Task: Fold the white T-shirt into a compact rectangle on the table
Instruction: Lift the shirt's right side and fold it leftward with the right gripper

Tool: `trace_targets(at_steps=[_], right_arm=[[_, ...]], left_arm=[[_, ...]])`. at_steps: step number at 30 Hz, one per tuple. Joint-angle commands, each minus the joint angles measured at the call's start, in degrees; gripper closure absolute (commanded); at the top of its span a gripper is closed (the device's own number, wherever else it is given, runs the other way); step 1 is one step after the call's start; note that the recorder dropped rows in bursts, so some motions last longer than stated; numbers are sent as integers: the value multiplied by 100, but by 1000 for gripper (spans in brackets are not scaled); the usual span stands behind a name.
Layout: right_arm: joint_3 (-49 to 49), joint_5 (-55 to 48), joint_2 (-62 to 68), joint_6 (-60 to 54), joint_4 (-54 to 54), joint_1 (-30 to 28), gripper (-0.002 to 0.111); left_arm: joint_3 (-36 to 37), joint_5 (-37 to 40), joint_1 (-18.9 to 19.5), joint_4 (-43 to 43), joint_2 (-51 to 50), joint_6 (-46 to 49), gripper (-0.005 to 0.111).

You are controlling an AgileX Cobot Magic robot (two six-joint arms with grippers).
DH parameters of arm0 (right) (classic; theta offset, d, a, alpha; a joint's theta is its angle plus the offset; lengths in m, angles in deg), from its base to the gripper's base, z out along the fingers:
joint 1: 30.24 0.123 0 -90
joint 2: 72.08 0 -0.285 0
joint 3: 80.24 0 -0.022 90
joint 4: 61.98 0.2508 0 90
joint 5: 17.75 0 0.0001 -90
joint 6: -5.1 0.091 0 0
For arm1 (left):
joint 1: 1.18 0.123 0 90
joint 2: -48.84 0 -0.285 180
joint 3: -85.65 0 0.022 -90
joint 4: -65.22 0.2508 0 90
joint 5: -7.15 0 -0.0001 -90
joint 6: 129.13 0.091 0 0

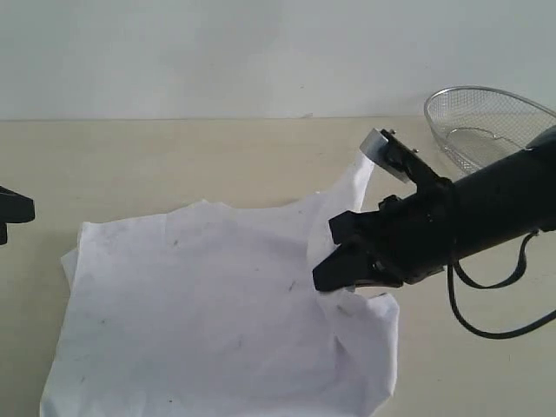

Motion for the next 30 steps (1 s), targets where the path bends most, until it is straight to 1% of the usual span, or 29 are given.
trace_targets(at_steps=[1,6,13,19,30], right_arm=[[24,-129,-44,-243,340,112,109],[-19,-129,-44,-288,414,263,109],[-440,-75,-36,-192,437,786,109],[-763,11,-32,-90,401,1080,109],[-1123,61,404,41,306,1652,109]], left_arm=[[17,90,-15,-48,-3,31,58],[17,90,-15,-48,-3,31,58],[17,90,-15,-48,-3,31,58],[17,105,-15,-48,-3,31,58],[17,136,-15,-48,-3,31,58]])
